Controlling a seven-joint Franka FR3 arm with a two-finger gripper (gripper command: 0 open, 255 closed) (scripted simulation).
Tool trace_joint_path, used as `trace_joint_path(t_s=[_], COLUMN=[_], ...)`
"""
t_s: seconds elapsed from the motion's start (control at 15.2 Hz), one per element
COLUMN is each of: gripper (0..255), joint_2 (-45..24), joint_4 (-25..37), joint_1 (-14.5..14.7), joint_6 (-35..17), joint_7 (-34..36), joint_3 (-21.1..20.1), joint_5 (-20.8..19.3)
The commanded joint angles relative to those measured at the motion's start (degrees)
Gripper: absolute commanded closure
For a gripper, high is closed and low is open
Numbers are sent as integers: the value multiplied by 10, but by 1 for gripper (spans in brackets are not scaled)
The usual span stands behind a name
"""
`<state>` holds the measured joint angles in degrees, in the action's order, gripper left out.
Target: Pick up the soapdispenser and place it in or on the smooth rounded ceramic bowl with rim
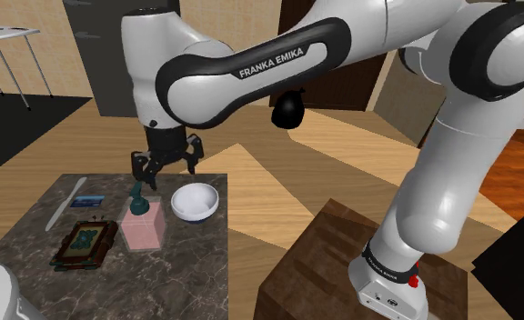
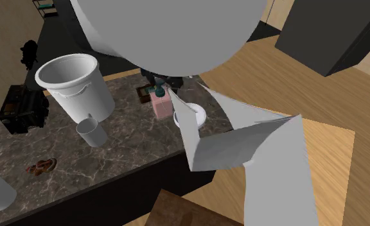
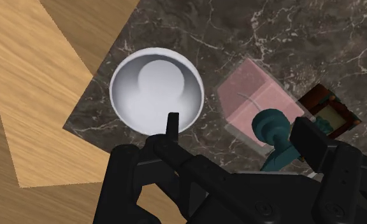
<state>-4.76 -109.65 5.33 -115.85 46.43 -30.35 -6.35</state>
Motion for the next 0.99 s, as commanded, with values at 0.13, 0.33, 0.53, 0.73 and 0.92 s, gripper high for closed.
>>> trace_joint_path(t_s=[0.13,0.33,0.53,0.73,0.92], gripper=[0,0,0,0,0], joint_2=[-105,-174,-181,-190,-195], joint_4=[101,178,166,155,150], joint_1=[36,70,71,71,72], joint_6=[10,25,6,-12,-22], joint_7=[70,106,109,113,115], joint_3=[-3,6,10,13,15], joint_5=[-74,-117,-122,-128,-132])
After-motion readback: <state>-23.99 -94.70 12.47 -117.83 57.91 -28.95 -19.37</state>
